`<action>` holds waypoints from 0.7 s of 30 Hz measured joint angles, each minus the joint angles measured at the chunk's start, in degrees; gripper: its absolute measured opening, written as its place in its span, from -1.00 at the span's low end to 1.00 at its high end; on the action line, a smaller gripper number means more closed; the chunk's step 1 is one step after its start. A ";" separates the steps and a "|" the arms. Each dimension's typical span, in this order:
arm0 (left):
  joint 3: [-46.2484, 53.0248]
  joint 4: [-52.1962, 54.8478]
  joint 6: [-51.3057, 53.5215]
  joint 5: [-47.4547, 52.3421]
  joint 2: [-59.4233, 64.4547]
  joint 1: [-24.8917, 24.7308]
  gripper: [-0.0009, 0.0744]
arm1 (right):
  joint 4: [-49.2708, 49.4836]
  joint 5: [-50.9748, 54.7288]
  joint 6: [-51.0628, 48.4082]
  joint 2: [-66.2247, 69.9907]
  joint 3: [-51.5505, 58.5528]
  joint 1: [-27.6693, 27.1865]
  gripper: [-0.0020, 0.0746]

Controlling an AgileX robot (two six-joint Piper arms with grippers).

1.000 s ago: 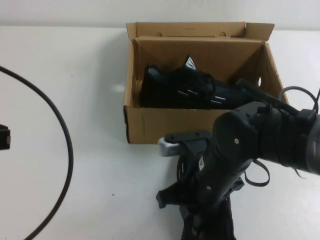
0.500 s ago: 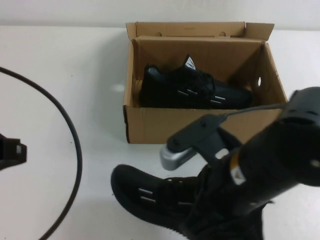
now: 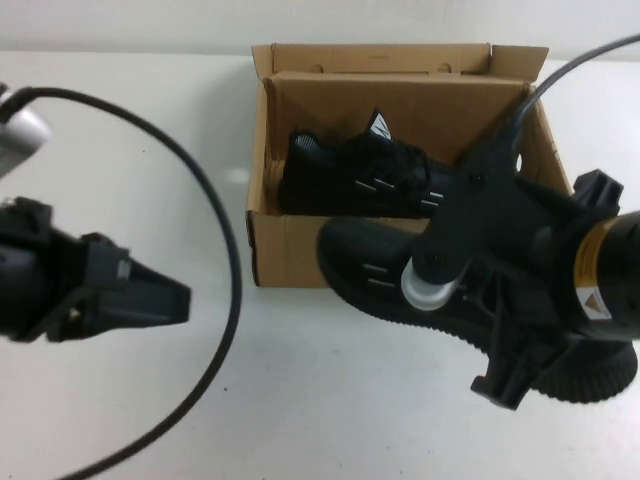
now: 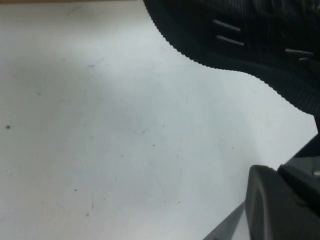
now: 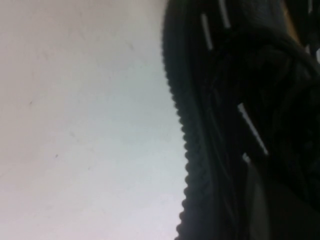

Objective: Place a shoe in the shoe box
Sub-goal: Hand over the shoe

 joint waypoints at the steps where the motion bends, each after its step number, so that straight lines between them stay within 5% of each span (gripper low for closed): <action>1: 0.00 -0.98 0.77 0.12 1.13 0.00 -0.98 | -0.39 -0.54 -0.49 -0.26 0.00 0.00 -0.96; 11: 0.00 -21.17 11.44 2.05 14.90 6.85 -0.98 | 1.49 -2.30 -10.86 -3.76 0.00 0.00 -0.96; 21: 0.00 -23.40 12.03 1.63 18.36 9.13 -0.98 | 7.15 -6.07 -18.50 -9.80 0.00 0.00 -0.96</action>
